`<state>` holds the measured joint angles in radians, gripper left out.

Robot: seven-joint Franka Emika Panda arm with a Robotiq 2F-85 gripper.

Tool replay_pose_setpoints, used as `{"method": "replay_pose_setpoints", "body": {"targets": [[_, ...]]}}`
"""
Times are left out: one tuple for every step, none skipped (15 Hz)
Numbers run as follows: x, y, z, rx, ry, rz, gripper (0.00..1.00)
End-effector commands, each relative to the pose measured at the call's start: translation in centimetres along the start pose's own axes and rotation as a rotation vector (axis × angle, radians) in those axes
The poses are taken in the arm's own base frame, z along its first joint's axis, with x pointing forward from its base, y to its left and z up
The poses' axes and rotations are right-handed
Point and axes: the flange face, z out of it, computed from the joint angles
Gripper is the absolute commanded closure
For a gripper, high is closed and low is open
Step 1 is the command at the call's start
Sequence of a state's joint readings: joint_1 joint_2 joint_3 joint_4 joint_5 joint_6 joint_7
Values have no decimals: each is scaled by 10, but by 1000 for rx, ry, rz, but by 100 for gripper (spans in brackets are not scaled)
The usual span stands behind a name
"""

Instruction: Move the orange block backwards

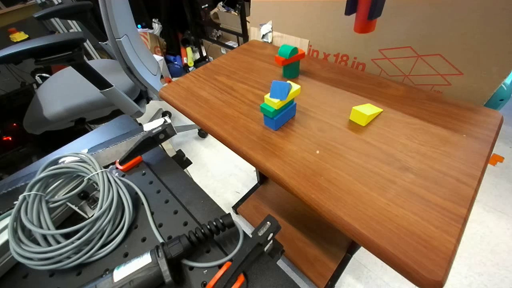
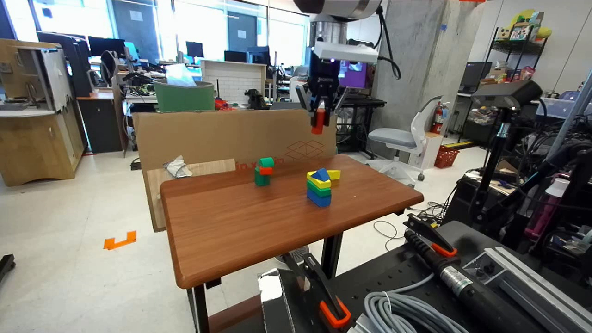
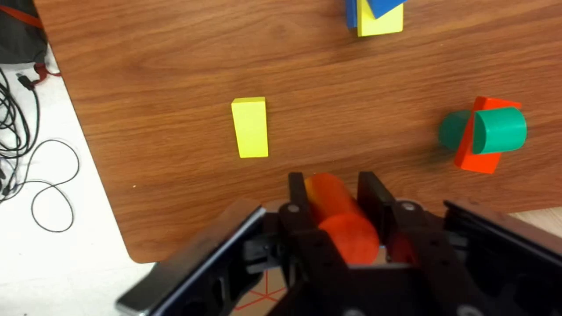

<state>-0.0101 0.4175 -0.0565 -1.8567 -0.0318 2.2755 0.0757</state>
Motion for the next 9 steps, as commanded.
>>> {"method": "replay_pose_setpoints", "body": {"targets": [[19, -17, 32, -33, -34, -15, 91], [22, -20, 40, -42, -39, -37, 91], [25, -22, 47, -53, -44, -63, 91], [29, -24, 53, -62, -51, -91, 91], [33, -26, 57, -72, -49, -112, 91], [37, -28, 61, -76, -50, -135, 91], [40, -29, 64, -74, -52, -154, 91], [43, -30, 68, -67, -60, -160, 91], [45, -31, 72, -64, -62, -169, 91]]}}
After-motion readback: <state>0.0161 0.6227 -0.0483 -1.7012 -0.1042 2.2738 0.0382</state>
